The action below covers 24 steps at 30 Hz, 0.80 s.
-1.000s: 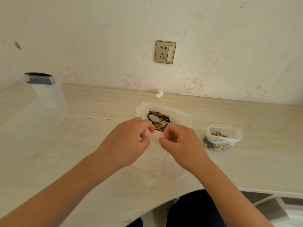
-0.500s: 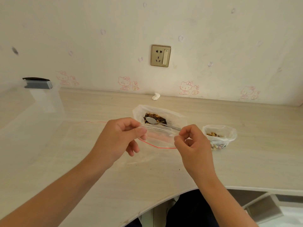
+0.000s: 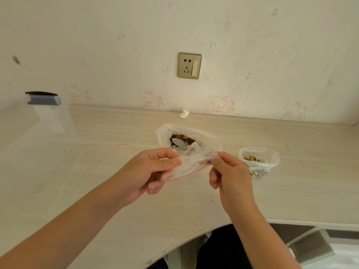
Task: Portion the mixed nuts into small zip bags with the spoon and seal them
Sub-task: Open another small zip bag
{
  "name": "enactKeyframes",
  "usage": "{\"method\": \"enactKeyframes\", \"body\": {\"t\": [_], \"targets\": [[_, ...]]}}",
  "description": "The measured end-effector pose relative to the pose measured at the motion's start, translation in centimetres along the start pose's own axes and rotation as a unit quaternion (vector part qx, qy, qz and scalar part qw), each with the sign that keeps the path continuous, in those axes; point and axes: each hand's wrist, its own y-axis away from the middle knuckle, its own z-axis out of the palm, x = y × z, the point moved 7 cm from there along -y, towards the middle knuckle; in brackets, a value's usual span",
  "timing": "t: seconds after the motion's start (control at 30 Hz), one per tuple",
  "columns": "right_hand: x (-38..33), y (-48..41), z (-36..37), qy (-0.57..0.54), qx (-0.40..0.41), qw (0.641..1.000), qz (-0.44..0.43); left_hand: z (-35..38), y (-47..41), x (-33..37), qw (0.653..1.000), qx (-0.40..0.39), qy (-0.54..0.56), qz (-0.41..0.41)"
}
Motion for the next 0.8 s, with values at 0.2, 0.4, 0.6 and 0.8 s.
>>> {"method": "enactKeyframes", "body": {"t": [0.2, 0.4, 0.6, 0.8], "targets": [[-0.3, 1.7, 2.6, -0.195, -0.327, 0.921, 0.086, -2.0, 0.1, 0.9, 0.997, -0.039, 0.067, -0.003], [-0.9, 3.1, 4.8, -0.334, -0.44, 0.824, 0.126, -1.3, 0.3, 0.7, 0.973, -0.094, 0.212, -0.009], [0.3, 1.6, 2.5, -0.163, -0.319, 0.927, 0.109, -2.0, 0.1, 0.9, 0.988, -0.006, 0.151, -0.006], [0.0, 0.5, 1.5, 0.089, -0.135, 0.986, -0.04, -1.4, -0.3, 1.4, 0.995, 0.056, 0.054, 0.058]]}}
